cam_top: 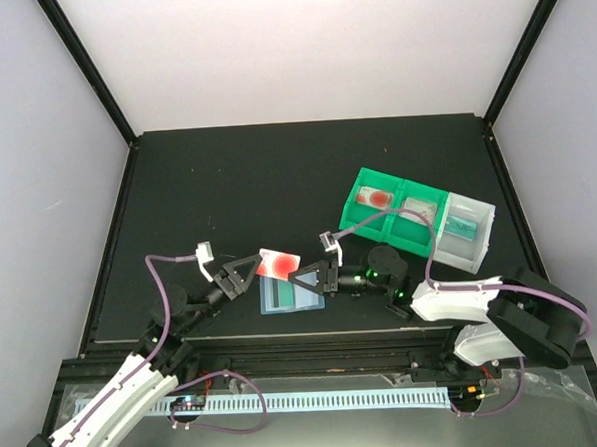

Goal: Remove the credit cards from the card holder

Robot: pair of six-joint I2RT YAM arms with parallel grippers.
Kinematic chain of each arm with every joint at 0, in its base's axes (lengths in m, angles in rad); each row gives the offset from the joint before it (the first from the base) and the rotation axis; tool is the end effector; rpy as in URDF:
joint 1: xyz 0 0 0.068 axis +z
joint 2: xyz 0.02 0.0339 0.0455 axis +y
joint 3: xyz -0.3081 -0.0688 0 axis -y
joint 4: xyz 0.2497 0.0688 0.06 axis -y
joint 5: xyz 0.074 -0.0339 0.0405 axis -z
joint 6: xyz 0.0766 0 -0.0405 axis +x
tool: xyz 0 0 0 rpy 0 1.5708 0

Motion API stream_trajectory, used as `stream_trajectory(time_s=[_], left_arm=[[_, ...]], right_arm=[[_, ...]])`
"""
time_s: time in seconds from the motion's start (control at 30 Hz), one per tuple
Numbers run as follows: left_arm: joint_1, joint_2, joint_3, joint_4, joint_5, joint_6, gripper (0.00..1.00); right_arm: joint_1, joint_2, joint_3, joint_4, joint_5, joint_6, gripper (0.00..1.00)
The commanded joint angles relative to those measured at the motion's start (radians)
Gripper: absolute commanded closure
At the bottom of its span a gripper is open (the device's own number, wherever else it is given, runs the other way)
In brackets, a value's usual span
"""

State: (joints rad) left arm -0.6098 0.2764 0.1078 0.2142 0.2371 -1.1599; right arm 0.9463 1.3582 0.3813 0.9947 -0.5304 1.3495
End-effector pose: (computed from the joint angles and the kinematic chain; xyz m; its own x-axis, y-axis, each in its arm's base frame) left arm 0.0947 -0.0881 0.2216 -0.6718 -0.6177 -0.4088 0.3334 0.2407 -0.9115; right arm 0.1349 0.2535 0.2438 -0.9690 0.0949 -0.2282 -0.2287 0.0065 0.9735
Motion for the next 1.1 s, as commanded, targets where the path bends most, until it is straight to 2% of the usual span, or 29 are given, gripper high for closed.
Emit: stream_trajectory(time_s=[0.0, 0.1, 0.17, 0.37, 0.63, 0.87, 1.07], left_arm=[[0.002, -0.030, 0.039, -0.094, -0.017, 0.039, 0.26], [0.001, -0.045, 0.067, -0.174, -0.015, 0.075, 0.07], [0.002, -0.053, 0.081, -0.210, -0.007, 0.099, 0.01], [0.002, -0.050, 0.105, -0.291, 0.015, 0.165, 0.01], [0.002, -0.017, 0.111, -0.318, 0.046, 0.256, 0.01], [0.002, 0.059, 0.158, -0.371, 0.043, 0.336, 0.01], [0.002, 0.105, 0.152, -0.378, 0.030, 0.344, 0.01]], right_arm=[[-0.016, -0.101, 0.031, -0.243, 0.042, -0.150, 0.99], [-0.047, -0.170, 0.056, -0.418, 0.050, -0.240, 0.99], [-0.071, -0.217, 0.078, -0.546, 0.055, -0.317, 0.99], [-0.208, -0.285, 0.119, -0.807, 0.021, -0.451, 0.99], [-0.432, -0.309, 0.205, -1.124, 0.006, -0.628, 0.99], [-0.613, -0.197, 0.329, -1.335, 0.000, -0.720, 0.99], [-0.676, -0.083, 0.447, -1.432, 0.047, -0.744, 0.99]])
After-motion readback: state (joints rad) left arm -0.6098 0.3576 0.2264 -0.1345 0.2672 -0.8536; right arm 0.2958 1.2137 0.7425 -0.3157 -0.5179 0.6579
